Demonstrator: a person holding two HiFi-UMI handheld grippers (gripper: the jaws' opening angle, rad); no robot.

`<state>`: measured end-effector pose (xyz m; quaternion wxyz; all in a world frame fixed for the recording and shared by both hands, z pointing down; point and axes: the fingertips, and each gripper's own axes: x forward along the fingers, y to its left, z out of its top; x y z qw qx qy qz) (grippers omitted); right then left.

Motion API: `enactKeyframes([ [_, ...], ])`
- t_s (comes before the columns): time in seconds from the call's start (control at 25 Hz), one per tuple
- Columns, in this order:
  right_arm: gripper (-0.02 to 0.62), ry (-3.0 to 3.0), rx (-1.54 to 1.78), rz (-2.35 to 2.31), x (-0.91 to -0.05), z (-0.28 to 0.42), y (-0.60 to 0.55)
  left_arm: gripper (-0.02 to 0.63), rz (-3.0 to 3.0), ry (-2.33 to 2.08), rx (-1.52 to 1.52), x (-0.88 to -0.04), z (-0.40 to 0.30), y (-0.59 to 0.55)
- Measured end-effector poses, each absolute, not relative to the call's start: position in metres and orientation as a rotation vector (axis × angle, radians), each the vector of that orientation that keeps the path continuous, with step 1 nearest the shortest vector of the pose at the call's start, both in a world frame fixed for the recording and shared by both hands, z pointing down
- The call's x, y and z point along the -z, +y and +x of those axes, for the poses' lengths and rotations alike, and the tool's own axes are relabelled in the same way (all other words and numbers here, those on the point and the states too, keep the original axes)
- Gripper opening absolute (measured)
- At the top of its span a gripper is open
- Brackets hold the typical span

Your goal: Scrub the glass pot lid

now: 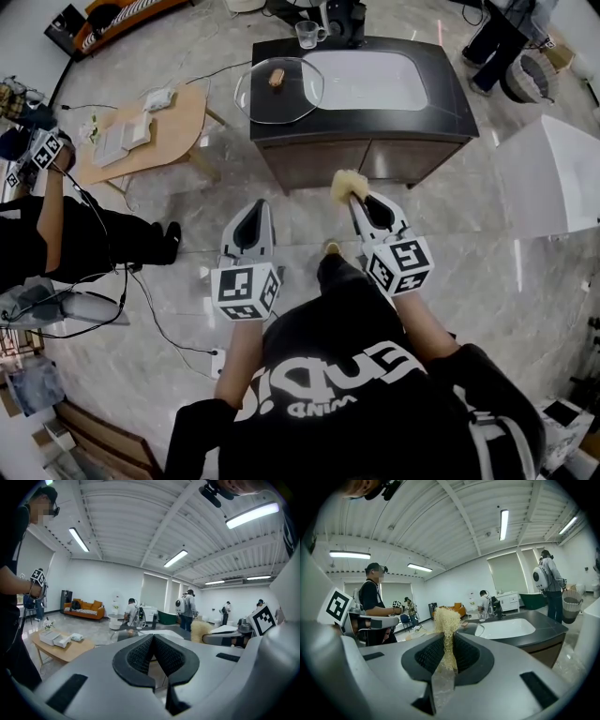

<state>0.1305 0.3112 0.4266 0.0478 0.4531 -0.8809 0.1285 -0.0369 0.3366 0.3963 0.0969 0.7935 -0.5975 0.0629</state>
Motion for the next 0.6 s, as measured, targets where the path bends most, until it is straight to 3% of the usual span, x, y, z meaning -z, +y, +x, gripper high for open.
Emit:
enactKeyframes([
  [0.6, 0.046, -2.714, -0.336, 1.259, -0.422, 0.135, 0.186, 0.014, 2.268, -1.844, -0.173, -0.402, -0.031, 0.224],
])
